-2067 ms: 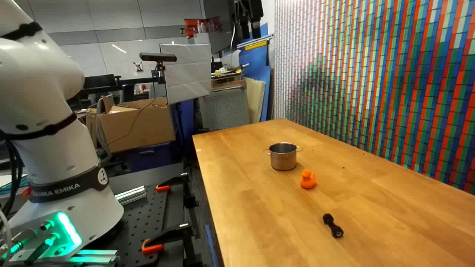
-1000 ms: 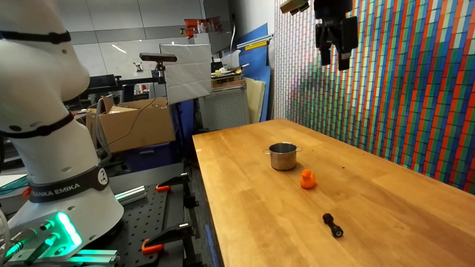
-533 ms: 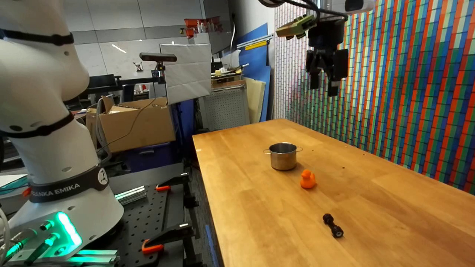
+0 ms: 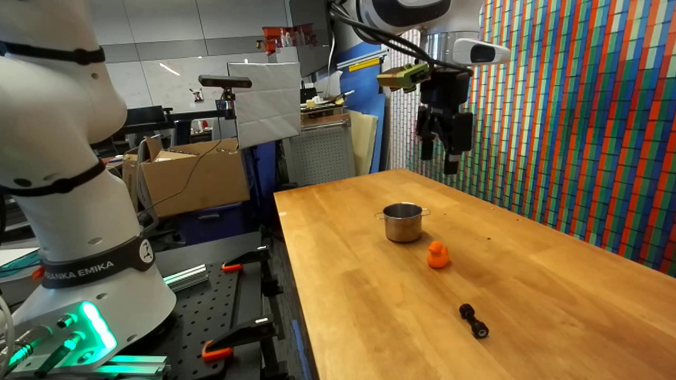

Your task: Put the orange duck in the pot

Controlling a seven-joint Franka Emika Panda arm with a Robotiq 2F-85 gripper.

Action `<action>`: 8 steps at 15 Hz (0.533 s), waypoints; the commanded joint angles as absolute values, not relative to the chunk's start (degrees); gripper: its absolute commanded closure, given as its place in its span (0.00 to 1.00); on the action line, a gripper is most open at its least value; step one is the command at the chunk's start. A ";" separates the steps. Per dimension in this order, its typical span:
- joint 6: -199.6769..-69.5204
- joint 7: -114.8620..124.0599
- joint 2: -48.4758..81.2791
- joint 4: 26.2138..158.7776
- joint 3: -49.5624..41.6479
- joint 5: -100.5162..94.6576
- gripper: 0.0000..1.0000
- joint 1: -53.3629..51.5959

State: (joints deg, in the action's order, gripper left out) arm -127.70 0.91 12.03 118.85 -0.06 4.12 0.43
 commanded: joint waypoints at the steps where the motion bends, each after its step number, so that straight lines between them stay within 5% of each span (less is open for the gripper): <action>1: -127.60 0.91 12.03 118.74 -0.06 4.10 0.00 0.45; 8: -131.11 0.56 13.66 123.35 -0.93 2.27 0.00 0.77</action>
State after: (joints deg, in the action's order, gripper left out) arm -128.15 0.85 13.09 121.26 -0.45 3.69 0.56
